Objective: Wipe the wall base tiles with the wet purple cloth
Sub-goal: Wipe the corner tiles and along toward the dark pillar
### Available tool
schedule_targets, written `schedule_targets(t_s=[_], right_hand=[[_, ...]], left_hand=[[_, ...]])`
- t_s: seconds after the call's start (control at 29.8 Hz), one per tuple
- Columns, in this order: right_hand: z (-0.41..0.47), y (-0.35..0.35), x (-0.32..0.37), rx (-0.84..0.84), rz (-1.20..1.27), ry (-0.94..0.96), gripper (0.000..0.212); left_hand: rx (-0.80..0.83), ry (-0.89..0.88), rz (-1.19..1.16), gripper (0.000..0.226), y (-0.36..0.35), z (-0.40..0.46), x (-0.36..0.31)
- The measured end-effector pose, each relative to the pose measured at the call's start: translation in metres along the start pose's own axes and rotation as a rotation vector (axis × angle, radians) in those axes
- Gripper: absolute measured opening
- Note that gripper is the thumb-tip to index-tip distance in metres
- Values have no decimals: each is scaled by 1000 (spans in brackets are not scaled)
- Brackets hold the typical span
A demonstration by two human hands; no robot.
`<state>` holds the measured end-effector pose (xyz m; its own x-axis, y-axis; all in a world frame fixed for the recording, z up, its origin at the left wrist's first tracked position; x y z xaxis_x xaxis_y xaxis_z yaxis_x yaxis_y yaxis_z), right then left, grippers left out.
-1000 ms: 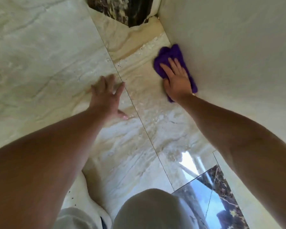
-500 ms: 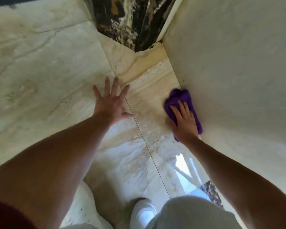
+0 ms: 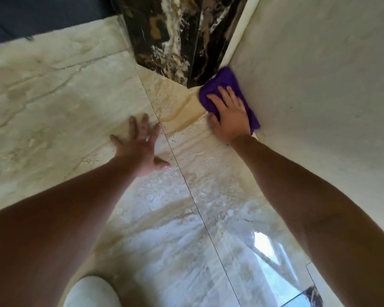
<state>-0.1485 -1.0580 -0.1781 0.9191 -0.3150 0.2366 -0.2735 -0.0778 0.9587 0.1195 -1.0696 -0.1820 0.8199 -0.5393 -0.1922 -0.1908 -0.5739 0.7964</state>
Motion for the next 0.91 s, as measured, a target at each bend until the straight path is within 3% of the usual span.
schedule_targets(t_s=[0.2,0.27,0.4,0.54,0.6,0.71,0.91], right_hand=[[-81,-2,-5,26,15,-198,52],[-115,12,-4,-26,62,-396,60],[-124,18,6,35,478,-917,77],[-63,9,23,75,415,-1197,85],[-43,-2,35,15,320,-1164,85],[-16,-11,47,-114,208,-933,79],[17,-12,39,-103,155,-492,68]], left_hand=[[17,10,-21,125,2,-4,1],[5,3,-3,126,5,-3,2],[13,5,-24,128,10,-1,-3],[-26,10,-66,129,16,0,1],[-35,25,-70,130,16,-1,1],[-38,22,-77,131,13,0,-4],[-45,21,-94,129,9,1,8]])
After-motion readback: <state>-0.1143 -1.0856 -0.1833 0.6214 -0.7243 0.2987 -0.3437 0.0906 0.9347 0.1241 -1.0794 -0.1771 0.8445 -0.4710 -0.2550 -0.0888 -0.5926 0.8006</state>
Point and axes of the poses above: each hand's wrist, its own z-axis towards the middle knuckle, its own y-axis out of the back of the hand, x = y × z, the point moved 6 cm from there along z, towards the middle knuckle, and after that the axes turned 7 degrees about -y, right-handed, at the moved point
